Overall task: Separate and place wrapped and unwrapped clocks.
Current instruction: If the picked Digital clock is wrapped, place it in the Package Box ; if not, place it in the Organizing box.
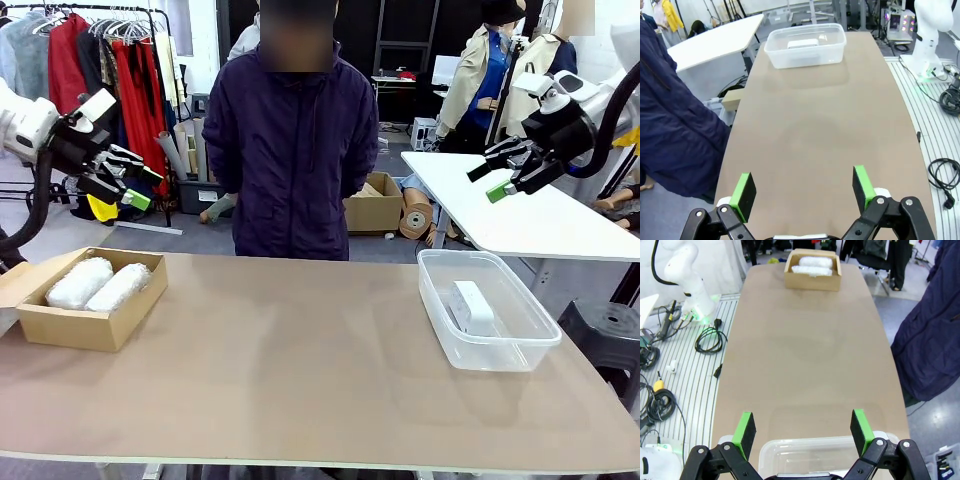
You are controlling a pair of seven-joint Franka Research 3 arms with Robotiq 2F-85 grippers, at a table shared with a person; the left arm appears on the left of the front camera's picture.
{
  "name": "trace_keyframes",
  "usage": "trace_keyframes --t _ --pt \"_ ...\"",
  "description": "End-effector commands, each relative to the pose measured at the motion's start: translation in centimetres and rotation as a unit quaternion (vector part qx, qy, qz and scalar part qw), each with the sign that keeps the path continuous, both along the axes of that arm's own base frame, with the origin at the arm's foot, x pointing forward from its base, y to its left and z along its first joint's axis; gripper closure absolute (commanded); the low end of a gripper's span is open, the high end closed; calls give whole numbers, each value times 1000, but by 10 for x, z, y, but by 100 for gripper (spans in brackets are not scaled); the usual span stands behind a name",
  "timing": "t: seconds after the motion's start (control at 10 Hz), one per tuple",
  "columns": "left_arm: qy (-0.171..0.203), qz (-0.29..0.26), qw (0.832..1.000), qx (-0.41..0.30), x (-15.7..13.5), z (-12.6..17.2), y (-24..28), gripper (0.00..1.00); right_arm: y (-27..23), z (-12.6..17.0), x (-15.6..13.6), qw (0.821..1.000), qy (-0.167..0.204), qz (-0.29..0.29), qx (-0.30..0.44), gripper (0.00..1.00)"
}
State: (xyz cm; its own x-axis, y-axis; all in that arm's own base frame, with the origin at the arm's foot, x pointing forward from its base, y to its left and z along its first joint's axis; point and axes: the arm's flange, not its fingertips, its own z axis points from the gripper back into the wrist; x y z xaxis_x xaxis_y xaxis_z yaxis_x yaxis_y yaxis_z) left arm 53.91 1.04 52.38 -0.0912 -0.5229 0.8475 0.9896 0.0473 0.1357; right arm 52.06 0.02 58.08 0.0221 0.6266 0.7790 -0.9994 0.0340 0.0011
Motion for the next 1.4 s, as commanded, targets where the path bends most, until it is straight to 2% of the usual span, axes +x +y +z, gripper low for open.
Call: trace_keyframes --t 0.0,0.3,0.4,1.3 --pt "2 12 1000 10 -7 1 -3 0 0 -2 -4 1000 -4 4 -3 0" --pt "16 7 1000 20 -8 2 -2 0 0 -2 -4 1000 -4 4 -3 0" --pt "-1 5 1000 3 -1 3 1 0 0 -2 -4 1000 -4 4 -3 0" --pt "-1 5 1000 3 -1 3 1 0 0 -2 -4 1000 -4 4 -3 0"
